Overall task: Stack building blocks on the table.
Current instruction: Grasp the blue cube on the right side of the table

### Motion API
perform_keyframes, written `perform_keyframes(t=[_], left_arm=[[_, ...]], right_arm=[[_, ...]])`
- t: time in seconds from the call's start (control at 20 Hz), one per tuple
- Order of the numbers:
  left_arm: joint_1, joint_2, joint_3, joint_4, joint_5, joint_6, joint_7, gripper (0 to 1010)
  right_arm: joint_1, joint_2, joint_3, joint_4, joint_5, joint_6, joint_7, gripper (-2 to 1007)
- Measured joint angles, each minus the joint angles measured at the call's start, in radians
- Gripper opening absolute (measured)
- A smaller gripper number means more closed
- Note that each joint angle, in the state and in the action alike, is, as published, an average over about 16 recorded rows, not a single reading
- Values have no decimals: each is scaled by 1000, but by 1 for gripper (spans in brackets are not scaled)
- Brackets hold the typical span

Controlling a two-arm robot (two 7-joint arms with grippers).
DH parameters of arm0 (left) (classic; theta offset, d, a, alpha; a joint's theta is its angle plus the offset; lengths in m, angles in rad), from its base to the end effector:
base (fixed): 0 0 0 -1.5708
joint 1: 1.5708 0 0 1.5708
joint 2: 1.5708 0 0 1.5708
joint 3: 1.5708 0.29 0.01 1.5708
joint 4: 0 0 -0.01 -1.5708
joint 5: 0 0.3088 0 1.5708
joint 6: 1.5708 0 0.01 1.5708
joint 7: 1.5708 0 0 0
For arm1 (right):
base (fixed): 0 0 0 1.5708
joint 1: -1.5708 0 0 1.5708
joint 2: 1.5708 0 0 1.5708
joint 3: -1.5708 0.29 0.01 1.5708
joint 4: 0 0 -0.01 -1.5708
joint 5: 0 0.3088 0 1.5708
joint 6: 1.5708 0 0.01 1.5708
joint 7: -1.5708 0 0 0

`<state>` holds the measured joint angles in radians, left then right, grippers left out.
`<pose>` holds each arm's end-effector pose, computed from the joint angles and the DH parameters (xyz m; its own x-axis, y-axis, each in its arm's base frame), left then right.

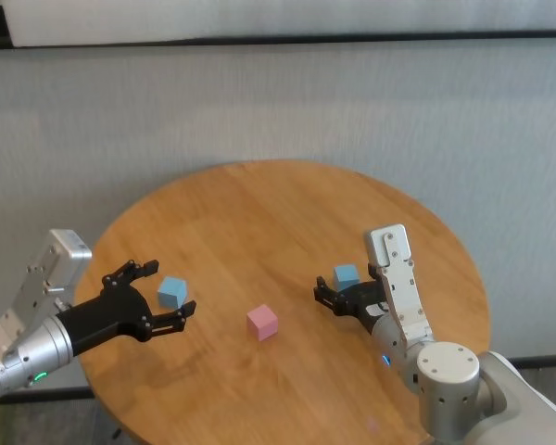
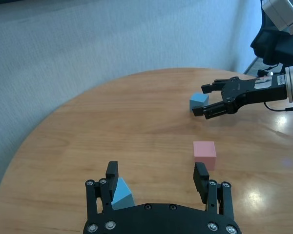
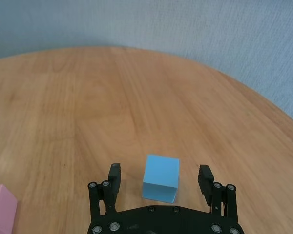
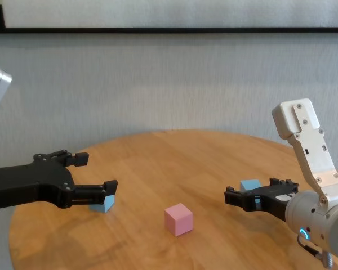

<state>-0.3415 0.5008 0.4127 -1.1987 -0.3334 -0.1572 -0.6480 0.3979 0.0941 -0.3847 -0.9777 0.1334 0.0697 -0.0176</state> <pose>0.4035 0.0922 -0.3037 0.7488 0.6376 0.1809 -0.6625 0.7276 0.1780 0.4170 0.0555 -0.3502 0.2712 -0.9569 0.1036 0.9238 0.2286 -0.3070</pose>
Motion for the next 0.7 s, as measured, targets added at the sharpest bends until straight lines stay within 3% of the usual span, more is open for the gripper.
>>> perform_keyframes(t=[0.7], left_arm=[[0, 0, 0, 0, 0, 0, 0, 1000]], right_arm=[[6, -16, 17, 17, -30, 6, -5, 954]])
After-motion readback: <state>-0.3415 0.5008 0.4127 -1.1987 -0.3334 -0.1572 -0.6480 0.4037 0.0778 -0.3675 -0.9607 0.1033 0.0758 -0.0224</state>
